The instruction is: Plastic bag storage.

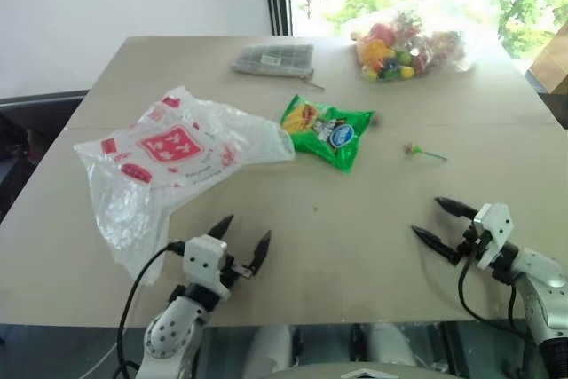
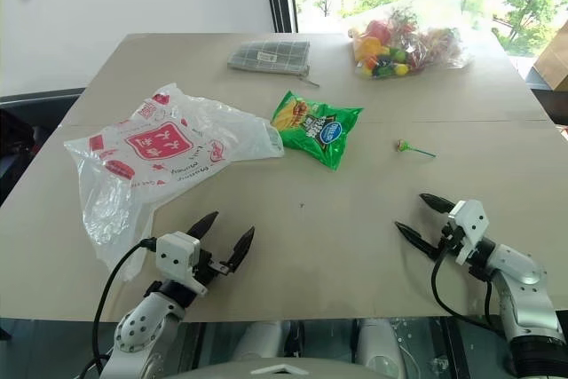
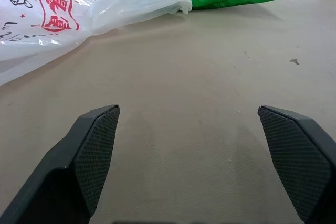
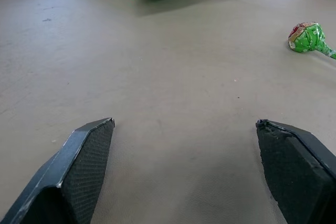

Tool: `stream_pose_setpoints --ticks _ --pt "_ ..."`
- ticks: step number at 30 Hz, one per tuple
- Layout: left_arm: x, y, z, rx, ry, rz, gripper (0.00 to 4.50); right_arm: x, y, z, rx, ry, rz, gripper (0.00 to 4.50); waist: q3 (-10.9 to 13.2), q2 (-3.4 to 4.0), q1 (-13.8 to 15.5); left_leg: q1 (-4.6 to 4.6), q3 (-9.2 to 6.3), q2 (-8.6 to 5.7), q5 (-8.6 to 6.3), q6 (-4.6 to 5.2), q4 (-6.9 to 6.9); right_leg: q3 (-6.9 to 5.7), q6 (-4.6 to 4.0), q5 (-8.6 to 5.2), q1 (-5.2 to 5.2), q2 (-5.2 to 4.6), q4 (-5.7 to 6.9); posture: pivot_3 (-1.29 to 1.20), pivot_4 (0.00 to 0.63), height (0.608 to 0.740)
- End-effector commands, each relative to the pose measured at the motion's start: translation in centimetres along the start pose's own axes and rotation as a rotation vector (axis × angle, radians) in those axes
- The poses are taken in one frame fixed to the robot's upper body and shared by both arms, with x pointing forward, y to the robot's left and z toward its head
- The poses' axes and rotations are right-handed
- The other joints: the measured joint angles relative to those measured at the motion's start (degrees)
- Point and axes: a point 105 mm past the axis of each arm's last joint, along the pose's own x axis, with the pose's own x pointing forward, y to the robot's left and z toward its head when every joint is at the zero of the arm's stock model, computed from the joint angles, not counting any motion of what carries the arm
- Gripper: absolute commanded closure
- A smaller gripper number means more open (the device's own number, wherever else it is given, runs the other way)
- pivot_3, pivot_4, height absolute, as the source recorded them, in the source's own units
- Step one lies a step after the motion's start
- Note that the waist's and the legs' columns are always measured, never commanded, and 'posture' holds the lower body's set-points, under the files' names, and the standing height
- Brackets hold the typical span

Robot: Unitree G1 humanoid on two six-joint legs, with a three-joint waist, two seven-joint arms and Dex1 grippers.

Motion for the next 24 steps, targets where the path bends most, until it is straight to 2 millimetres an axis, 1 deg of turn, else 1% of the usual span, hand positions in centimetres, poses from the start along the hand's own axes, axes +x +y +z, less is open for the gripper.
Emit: stream_pose_setpoints --ticks 1,3,7,9,17,24 --pt "-0.7 -0.8 -3.0 -0.024 0.098 -0.009 0.01 -0.8 0.5 -1.5 0.045 0.049 -0.005 0.00 0.0 0.01 0.0 0.00 0.00 0.00 0.00 0.00 0.00 0.00 0.00 0.00 0.00 0.00 0.00 0.00 0.150 0.740" --pt "-1.0 -0.8 -4.2 -0.041 0.109 0.013 0.01 -0.8 0.8 -1.8 0.055 0.050 -0.013 0.00 0.0 0.05 0.2 0.00 0.00 -0.01 0.00 0.00 0.03 -0.01 0.00 0.00 0.02 0.01 0.00 0.00 0.150 0.740" --pt "-1.5 -1.0 -4.8 -0.053 0.102 -0.001 0.01 -0.7 1.2 -1.9 0.059 0.048 -0.014 0.00 -0.1 0.19 0.1 0.06 -0.04 -0.01 0.00 0.01 0.10 -0.06 0.00 0.00 0.09 0.00 0.04 0.00 0.150 0.740" --pt "-1.7 -0.8 -5.1 -0.050 0.104 -0.003 0.01 -0.8 1.2 -1.9 0.057 0.048 -0.013 0.00 -0.2 0.27 0.1 0.11 -0.04 0.00 0.00 0.00 0.10 -0.06 0.00 0.00 0.10 0.02 0.09 0.00 0.150 0.740" --pt "-2.2 0.1 -5.5 -0.014 0.103 -0.019 0.01 -0.6 1.2 -1.7 0.055 0.041 -0.015 0.00 -0.3 0.39 0.1 0.12 -0.02 0.00 0.00 0.01 0.11 -0.05 0.01 0.00 0.11 0.10 0.10 0.00 0.150 0.740" --pt "-2.5 0.4 -5.2 0.015 0.079 0.000 0.01 -0.2 0.9 -1.6 0.051 0.042 -0.008 0.00 -0.3 0.42 -0.1 0.17 -0.02 0.06 0.00 0.01 0.18 -0.02 0.00 0.00 0.12 0.21 0.24 0.00 0.150 0.740"
